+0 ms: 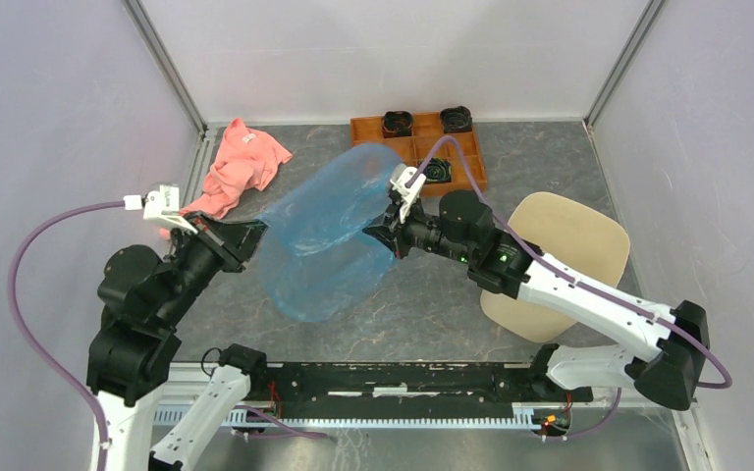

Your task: Put the trash bags into the trash bin

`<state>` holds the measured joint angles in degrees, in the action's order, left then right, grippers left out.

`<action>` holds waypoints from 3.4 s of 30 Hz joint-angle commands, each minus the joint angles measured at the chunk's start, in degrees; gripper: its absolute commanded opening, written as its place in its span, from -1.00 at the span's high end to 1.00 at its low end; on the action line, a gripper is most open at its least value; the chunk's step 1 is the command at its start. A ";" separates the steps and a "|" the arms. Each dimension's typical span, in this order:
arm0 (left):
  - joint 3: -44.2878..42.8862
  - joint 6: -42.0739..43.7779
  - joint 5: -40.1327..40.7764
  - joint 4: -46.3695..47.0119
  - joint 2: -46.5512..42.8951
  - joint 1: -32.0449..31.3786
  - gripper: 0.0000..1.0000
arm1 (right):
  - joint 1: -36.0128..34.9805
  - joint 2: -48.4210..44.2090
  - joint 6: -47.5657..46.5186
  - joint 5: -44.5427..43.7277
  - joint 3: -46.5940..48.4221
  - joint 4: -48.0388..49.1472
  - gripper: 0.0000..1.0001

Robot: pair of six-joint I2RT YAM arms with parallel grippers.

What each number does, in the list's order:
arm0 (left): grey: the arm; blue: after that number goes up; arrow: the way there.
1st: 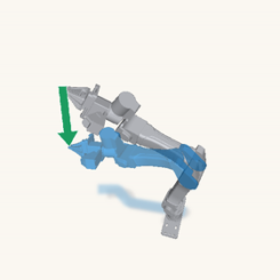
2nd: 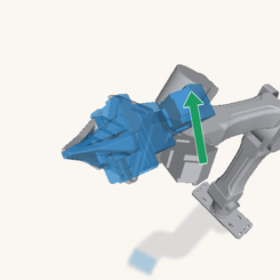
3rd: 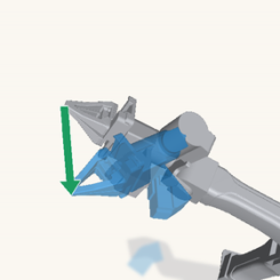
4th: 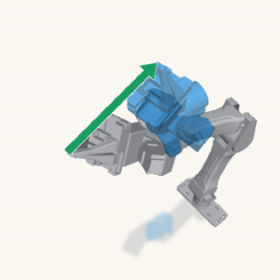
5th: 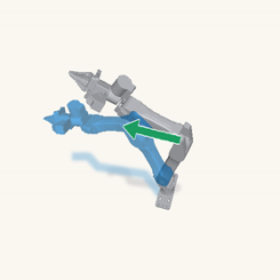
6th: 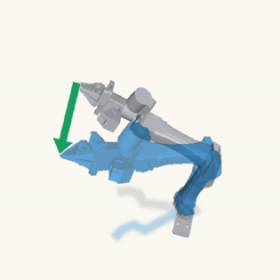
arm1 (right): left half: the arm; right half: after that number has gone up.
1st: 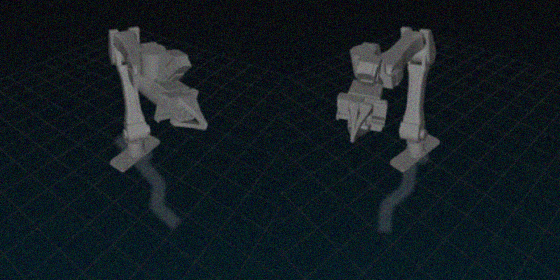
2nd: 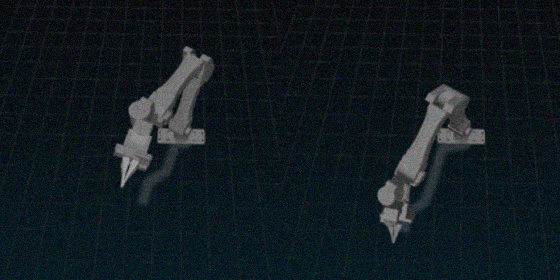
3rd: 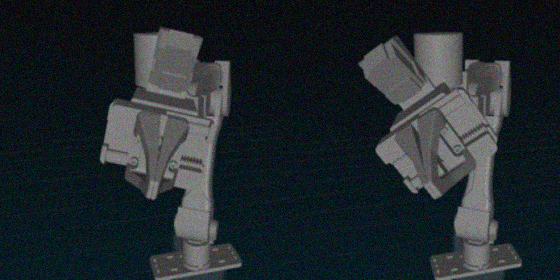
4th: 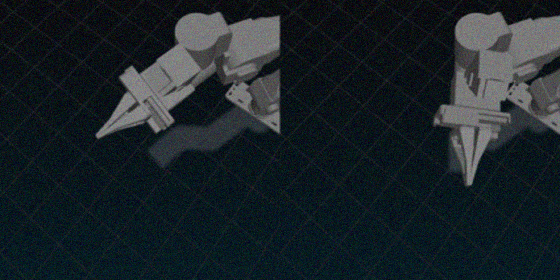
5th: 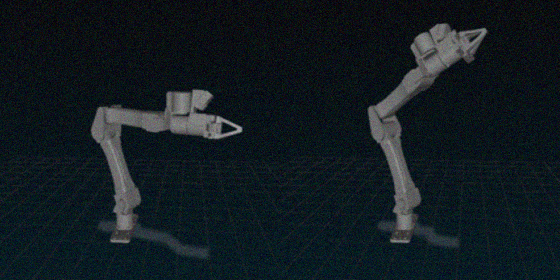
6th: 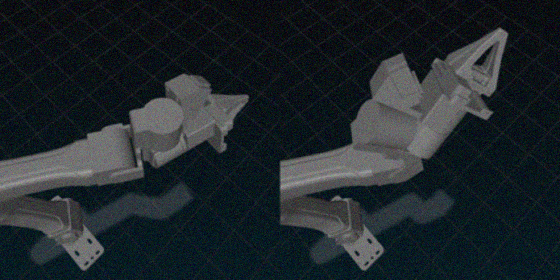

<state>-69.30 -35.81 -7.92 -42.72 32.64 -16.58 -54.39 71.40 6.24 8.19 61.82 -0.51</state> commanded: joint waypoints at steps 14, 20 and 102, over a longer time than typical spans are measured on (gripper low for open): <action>0.67 1.27 7.01 -2.15 0.05 0.01 0.96 | -0.36 -0.31 -0.89 -0.52 0.69 -2.03 0.67; -0.17 2.59 11.38 -2.71 0.94 -0.03 0.96 | -0.38 0.02 -1.82 -1.63 0.51 -3.45 0.47; 1.80 7.20 19.12 -1.02 4.54 -0.03 0.96 | -0.72 -10.47 -8.79 -13.70 -0.38 -23.23 0.99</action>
<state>-64.42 -29.52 10.35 -44.21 37.63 -16.58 -54.96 57.84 -1.04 -11.97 57.95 -31.66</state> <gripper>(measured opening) 0.028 0.036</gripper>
